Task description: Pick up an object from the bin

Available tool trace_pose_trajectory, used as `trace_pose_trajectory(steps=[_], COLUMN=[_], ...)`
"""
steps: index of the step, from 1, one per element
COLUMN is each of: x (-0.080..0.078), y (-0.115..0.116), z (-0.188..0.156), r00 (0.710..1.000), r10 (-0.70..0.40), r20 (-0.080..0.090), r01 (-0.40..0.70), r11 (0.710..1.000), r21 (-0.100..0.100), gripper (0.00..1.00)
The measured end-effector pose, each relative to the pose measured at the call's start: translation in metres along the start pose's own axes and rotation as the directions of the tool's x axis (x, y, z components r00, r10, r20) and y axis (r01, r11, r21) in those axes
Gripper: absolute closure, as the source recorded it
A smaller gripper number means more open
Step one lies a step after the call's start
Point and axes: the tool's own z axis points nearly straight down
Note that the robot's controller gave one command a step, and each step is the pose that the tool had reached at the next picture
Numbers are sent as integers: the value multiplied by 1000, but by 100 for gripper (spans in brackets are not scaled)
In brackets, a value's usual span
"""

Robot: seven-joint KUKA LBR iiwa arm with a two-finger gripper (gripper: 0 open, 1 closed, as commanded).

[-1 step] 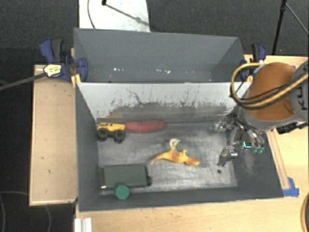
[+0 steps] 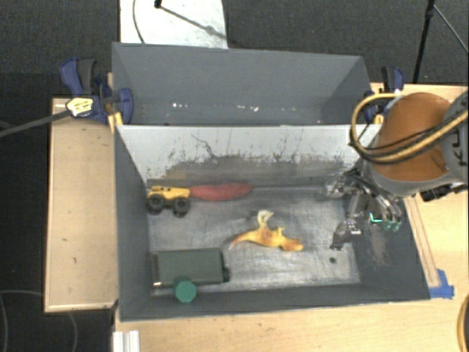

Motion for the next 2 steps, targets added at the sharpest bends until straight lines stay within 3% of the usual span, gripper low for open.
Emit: trace_pose_trajectory(steps=[1, 2], x=[15, 45], y=[42, 66], z=[-22, 62], r00=[998, 983], r10=[-63, -183], r20=[-5, 0], r01=[63, 183], r11=[998, 983], r21=[0, 0], gripper=[0, 100])
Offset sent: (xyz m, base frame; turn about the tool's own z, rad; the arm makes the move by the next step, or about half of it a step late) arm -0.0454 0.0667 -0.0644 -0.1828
